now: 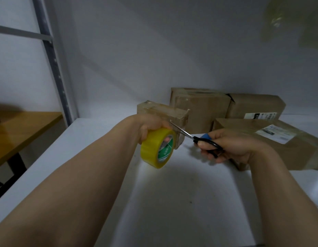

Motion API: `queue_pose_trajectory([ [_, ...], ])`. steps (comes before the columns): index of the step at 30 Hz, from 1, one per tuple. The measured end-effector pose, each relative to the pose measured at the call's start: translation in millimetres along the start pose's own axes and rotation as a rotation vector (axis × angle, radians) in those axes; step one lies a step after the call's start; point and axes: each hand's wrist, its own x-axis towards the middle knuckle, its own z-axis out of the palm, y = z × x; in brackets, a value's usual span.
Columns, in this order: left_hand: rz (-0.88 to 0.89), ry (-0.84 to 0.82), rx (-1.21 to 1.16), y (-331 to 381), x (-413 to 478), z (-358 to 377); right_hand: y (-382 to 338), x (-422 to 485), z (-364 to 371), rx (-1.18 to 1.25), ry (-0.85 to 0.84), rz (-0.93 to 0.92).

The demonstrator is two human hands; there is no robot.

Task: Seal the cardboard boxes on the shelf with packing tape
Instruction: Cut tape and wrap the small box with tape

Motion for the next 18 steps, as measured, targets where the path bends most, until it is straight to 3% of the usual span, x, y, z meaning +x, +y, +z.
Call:
queue_pose_trajectory([
  [18,-0.005,-0.007,0.048,0.8,5.7,-3.1,-12.4,22.9,-7.3,-0.105,0.020,-0.033],
])
